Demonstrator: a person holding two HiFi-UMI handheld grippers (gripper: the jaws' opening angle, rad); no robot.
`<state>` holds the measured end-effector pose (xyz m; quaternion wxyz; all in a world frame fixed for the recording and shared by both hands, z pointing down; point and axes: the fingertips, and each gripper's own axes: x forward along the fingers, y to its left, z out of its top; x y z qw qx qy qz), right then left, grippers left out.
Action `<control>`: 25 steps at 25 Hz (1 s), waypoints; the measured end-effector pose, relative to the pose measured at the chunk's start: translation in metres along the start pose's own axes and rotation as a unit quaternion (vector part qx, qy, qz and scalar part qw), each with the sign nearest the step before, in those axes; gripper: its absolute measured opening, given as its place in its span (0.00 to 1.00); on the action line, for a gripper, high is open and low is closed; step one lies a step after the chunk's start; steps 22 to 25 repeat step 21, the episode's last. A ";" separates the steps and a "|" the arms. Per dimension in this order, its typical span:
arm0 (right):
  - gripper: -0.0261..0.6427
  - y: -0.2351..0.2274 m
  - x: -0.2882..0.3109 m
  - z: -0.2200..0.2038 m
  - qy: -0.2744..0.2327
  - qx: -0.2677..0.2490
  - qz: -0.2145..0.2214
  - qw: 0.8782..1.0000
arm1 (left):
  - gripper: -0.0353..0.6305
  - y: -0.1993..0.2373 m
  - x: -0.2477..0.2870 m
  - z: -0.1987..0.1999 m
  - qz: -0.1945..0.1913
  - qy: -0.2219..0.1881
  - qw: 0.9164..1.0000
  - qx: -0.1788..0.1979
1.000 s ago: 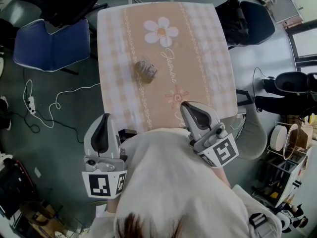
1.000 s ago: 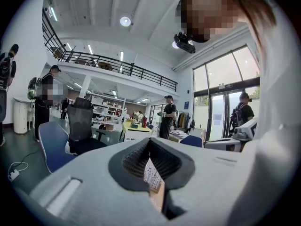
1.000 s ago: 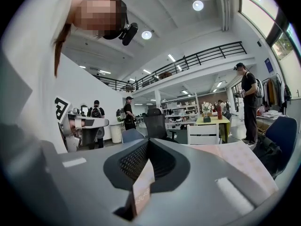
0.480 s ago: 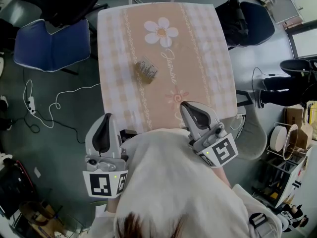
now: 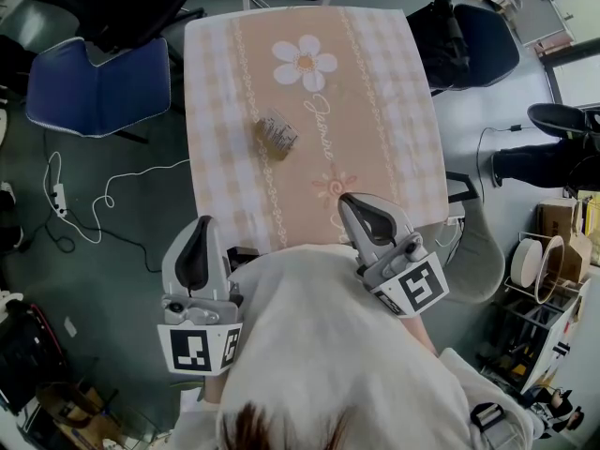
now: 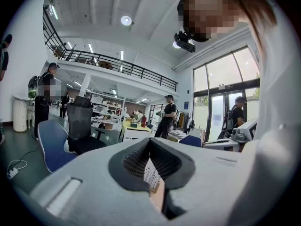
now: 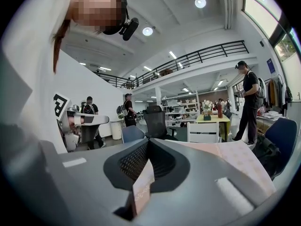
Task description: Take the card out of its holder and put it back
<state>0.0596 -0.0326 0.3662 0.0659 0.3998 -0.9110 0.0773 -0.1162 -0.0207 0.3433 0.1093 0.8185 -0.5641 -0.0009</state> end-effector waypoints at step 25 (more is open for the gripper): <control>0.04 0.000 0.001 0.000 0.003 -0.003 0.008 1.000 | 0.05 0.000 0.001 0.001 0.007 -0.005 1.000 -0.002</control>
